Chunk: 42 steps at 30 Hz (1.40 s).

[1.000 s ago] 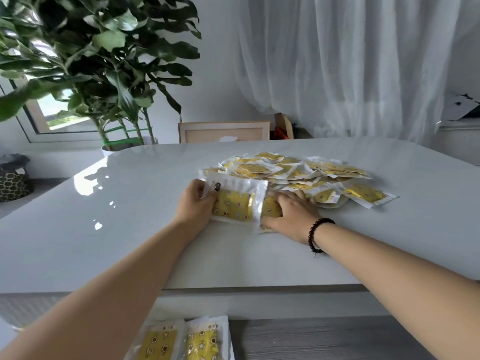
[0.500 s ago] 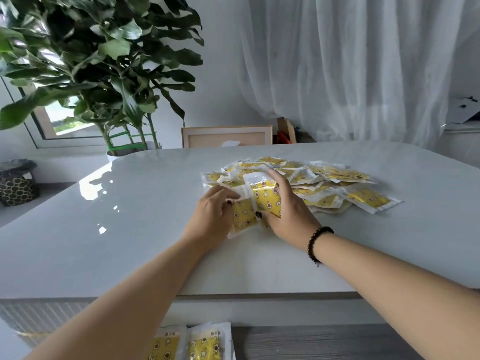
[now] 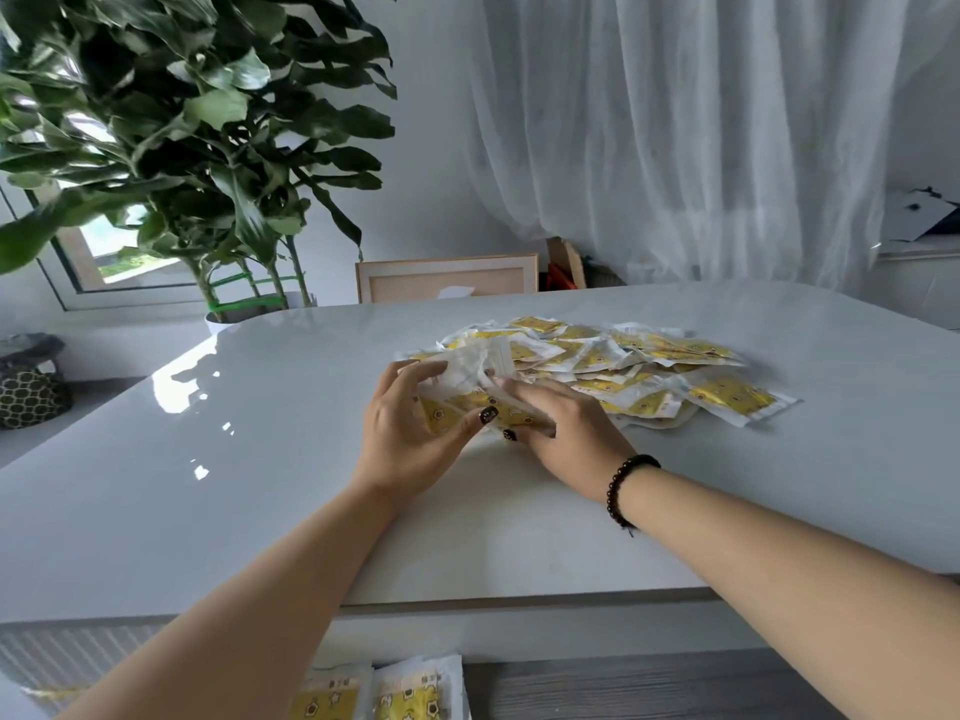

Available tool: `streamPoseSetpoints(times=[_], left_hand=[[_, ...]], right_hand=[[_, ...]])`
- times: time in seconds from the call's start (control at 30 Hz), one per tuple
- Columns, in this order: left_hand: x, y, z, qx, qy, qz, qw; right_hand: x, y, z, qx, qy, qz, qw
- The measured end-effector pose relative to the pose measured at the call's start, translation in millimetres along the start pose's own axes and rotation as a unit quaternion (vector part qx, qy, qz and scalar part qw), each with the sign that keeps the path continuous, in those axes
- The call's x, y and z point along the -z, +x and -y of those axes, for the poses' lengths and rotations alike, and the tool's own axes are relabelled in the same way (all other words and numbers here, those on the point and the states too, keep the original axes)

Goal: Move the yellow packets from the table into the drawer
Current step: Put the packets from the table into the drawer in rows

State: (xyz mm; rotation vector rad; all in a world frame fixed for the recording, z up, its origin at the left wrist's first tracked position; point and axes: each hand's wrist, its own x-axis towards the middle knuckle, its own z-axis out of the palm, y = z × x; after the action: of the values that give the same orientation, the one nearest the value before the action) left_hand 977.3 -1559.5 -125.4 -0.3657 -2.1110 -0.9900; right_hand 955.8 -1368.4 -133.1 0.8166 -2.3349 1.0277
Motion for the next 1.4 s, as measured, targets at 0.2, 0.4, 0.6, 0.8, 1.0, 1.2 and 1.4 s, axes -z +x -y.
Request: streamPoseSetpoints(times=[0.2,0.4,0.6,0.8,1.0,1.2,1.4], left_hand=[[-1,4,2,0.030,0.026,-0.028,0.999],[-1,3,0,0.045,0.037,-0.026,0.998],[-3,-2,0,0.035,-0.024,0.048,0.998],[-10,0,9,-0.055,0.022,0.064,0.996],[-9,-1,7,-0.042,0.023,0.114,0.992],[-8,2,7,0.000,0.049,0.048,0.998],[-10,2,8,-0.004,0.044,0.055,0.998]], right_hand=[[4,8,-2,-0.108,0.034,-0.115,0.987],[-3,11,-11,-0.004,0.025,-0.130,0.991],[-6,13,-16,0.051,-0.043,-0.128,0.990],[34,14,-50,-0.182,-0.298,-0.035,0.936],[37,15,-56,-0.261,-0.337,0.063,0.902],[41,10,-49,-0.221,-0.282,-0.042,0.932],[54,4,-46,-0.208,-0.167,-0.170,0.949]])
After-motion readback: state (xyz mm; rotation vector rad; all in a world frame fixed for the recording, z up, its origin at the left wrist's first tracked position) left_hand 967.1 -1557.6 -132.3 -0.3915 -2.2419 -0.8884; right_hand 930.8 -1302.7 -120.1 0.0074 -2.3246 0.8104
